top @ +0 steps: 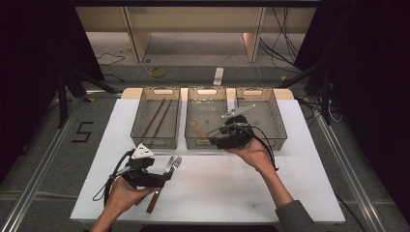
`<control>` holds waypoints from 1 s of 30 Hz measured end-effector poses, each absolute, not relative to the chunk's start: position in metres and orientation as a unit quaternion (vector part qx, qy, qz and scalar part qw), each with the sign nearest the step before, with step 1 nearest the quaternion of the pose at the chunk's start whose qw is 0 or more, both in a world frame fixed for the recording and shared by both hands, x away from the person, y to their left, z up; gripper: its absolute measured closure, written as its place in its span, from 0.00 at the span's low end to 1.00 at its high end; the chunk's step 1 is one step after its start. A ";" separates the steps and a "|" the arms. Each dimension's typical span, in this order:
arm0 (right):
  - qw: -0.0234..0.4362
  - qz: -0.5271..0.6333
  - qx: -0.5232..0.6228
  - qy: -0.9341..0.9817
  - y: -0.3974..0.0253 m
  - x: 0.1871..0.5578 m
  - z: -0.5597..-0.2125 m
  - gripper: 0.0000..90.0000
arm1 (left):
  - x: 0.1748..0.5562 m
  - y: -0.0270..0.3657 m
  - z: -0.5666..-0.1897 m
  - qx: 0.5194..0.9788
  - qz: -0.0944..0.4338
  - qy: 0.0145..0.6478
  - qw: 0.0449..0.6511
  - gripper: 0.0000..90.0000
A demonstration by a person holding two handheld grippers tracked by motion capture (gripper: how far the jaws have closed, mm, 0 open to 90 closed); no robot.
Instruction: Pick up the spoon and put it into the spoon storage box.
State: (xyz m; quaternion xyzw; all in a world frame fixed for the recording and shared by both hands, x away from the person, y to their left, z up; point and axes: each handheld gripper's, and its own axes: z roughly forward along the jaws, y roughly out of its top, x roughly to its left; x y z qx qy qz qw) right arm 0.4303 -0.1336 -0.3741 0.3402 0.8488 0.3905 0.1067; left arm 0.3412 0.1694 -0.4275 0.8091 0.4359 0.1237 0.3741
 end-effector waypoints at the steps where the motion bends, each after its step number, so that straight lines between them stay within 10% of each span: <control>1: 0.107 0.397 0.342 0.845 -0.137 0.425 -0.375 0.45 | 0.341 0.169 -0.427 0.811 0.124 0.434 0.373 0.17; 30: 0.109 0.462 0.346 0.809 -0.189 0.368 -0.401 0.35 | 0.341 0.168 -0.428 0.812 0.120 0.436 0.370 0.17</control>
